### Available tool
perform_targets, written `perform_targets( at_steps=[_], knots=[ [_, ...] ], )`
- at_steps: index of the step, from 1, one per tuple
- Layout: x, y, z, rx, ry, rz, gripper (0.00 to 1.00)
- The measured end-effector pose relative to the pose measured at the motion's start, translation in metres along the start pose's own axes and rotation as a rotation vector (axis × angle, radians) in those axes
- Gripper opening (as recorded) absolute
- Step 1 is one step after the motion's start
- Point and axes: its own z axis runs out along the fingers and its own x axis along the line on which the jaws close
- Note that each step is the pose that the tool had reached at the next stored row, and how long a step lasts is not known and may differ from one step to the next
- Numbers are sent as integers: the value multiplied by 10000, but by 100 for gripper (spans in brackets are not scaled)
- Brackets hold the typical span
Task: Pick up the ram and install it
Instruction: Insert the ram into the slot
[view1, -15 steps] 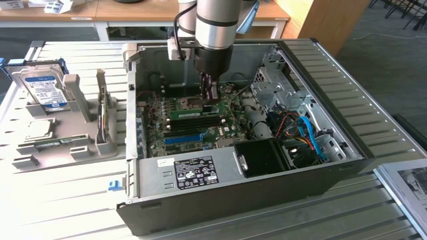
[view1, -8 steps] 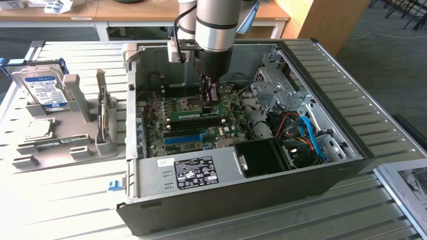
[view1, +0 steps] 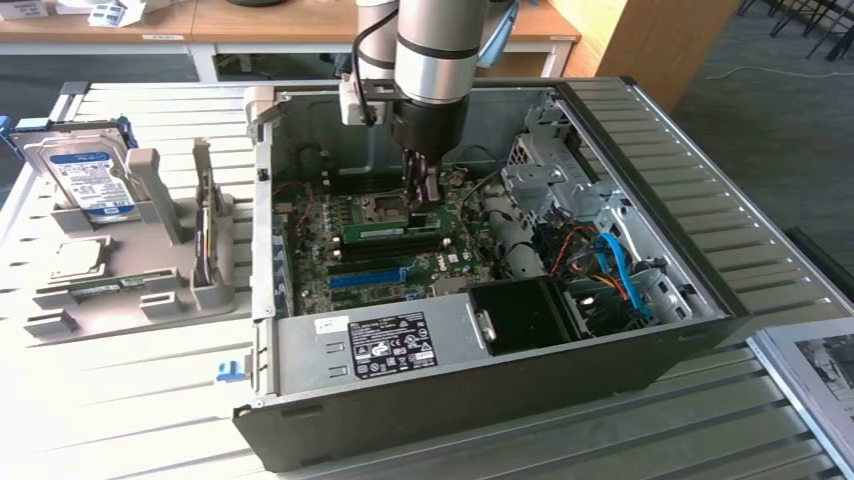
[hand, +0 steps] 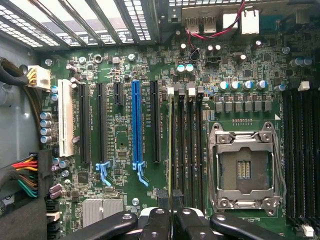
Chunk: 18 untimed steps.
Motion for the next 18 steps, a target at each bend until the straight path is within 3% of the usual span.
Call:
perform_targets(
  at_steps=[18],
  knots=[
    [-9, -2, 116, 0, 0, -1, 12]
  ],
)
